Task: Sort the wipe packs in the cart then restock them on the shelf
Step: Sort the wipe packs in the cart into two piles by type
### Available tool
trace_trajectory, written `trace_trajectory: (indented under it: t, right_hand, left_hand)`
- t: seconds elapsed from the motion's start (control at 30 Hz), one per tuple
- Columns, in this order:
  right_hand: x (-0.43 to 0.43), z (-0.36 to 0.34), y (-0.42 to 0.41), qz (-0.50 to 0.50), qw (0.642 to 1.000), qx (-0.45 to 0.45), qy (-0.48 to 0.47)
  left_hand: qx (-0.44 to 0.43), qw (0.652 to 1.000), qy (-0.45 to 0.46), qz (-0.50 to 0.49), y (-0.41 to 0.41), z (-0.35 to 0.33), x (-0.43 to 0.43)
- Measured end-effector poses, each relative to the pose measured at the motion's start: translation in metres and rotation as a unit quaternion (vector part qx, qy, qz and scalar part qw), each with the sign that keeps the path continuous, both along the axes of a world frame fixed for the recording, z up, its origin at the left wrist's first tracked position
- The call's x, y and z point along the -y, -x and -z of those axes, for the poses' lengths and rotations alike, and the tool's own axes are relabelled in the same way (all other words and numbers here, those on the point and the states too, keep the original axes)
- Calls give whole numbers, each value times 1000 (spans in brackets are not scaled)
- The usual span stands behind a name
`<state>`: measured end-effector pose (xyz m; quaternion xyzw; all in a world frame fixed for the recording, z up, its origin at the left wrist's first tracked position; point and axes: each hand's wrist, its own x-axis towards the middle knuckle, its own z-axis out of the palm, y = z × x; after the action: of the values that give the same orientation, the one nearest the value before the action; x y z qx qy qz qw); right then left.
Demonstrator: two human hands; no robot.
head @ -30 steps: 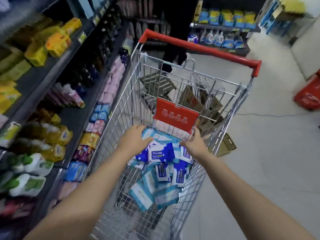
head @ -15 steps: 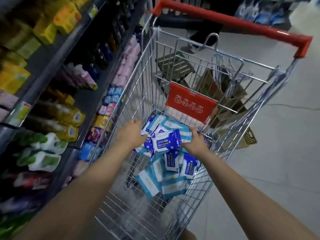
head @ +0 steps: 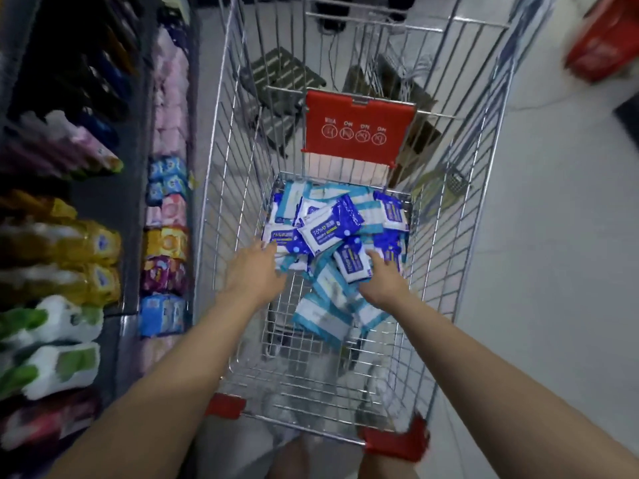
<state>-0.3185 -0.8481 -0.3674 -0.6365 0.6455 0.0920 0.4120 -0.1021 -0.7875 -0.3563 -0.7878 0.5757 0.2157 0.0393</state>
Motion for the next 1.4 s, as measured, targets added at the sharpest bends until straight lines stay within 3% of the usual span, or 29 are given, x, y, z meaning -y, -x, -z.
trace_trajectory:
  t: [0.33,0.67,0.8,0.93,1.03,1.1,1.2,1.3,1.4]
  right_hand:
    - [-60,94,3,19,995,-31,-91]
    - [-50,151,18,45,998,-30,-23]
    - [-47,162,16,40,997,-63,32]
    - [-46,170,12,78,996,-31,12]
    - [-51,172,9,70,996,-13,46]
    - [-57,168,5,41,998,6,56]
    - [-61,161,2,8,998,31,58]
    - [-55,158,-1,67,991,41,112]
    - [-43,156,-7,163,977,70,119]
  left_hand:
    - [-21,988,-128,84,33,94,-27]
    - [-66,985,-129,93,51,159,-24]
    - [-133,981,-128,61,52,178,-23]
    - [-190,973,-128,28,57,189,-25]
    - [-225,971,-75,-17,58,191,-28]
    - [-286,954,-54,-77,56,193,-27]
    - [-363,908,-109,-180,54,189,-20]
    - [-357,909,-152,-155,47,179,-9]
    - [-398,896,-83,-177,33,162,6]
